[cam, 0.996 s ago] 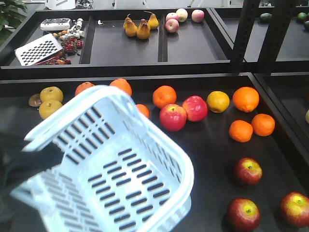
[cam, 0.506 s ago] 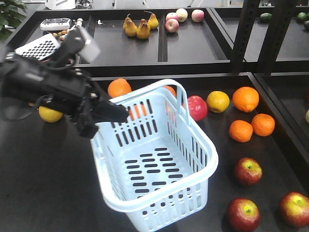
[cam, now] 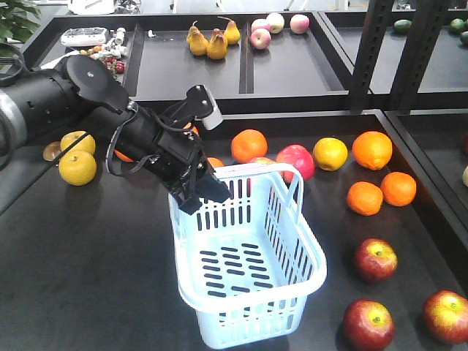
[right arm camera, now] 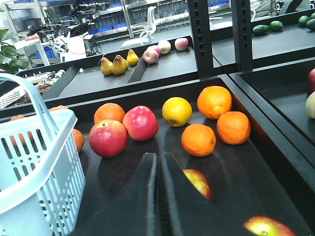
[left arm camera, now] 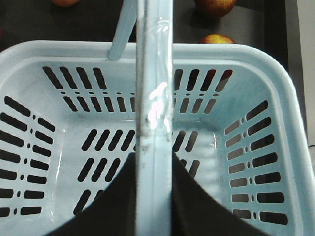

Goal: Pick three apples into basket with both arms
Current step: 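Lower the light-blue basket onto the table with the left gripper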

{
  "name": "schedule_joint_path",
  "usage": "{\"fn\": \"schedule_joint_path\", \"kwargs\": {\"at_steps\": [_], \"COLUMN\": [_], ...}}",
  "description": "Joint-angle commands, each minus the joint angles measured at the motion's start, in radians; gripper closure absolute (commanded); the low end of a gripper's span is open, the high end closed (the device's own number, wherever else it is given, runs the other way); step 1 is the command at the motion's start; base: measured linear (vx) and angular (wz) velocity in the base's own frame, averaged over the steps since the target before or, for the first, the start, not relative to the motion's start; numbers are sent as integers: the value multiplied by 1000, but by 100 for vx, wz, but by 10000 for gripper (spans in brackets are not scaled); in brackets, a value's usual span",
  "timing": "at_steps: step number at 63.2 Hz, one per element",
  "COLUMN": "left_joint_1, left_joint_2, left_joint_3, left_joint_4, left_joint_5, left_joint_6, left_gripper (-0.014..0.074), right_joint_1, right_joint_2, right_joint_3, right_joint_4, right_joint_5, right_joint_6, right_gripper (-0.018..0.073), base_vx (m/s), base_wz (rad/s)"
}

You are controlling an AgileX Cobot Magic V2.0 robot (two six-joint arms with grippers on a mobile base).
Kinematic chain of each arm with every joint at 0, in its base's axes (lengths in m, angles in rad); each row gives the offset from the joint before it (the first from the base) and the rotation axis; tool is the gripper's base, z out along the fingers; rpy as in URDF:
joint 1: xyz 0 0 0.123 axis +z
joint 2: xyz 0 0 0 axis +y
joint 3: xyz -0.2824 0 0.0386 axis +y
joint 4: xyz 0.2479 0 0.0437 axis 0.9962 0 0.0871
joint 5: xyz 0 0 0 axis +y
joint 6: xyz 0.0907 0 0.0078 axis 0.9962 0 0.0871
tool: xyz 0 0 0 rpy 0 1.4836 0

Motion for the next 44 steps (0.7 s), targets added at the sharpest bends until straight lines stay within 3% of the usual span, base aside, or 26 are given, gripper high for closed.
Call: {"fn": "schedule_joint_path", "kwargs": {"at_steps": [1, 9, 28, 44], "left_joint_1": [-3, -3, -3, -3], "left_joint_2": [-50, -50, -50, -50], "left_joint_3": [-36, -36, -36, -36], "left_joint_4": [-69, -67, 45, 42], "left_joint_5": [-20, -18, -19, -19], "left_joint_6": [4, 4, 0, -11], "left_gripper": [601, 594, 554, 428], "right_joint_1": [1, 1, 1, 1], "right_joint_2": [-13, -13, -13, -13], "right_joint_3": [14, 14, 14, 14], "right_joint_4": [-10, -10, -10, -10], "right_joint_5": [-71, -71, -71, -71], "right_joint_6": [-4, -4, -4, -4], "right_gripper": [564, 564, 564, 564], "base_vx": [0, 0, 0, 0], "base_wz": [0, 0, 0, 0]}}
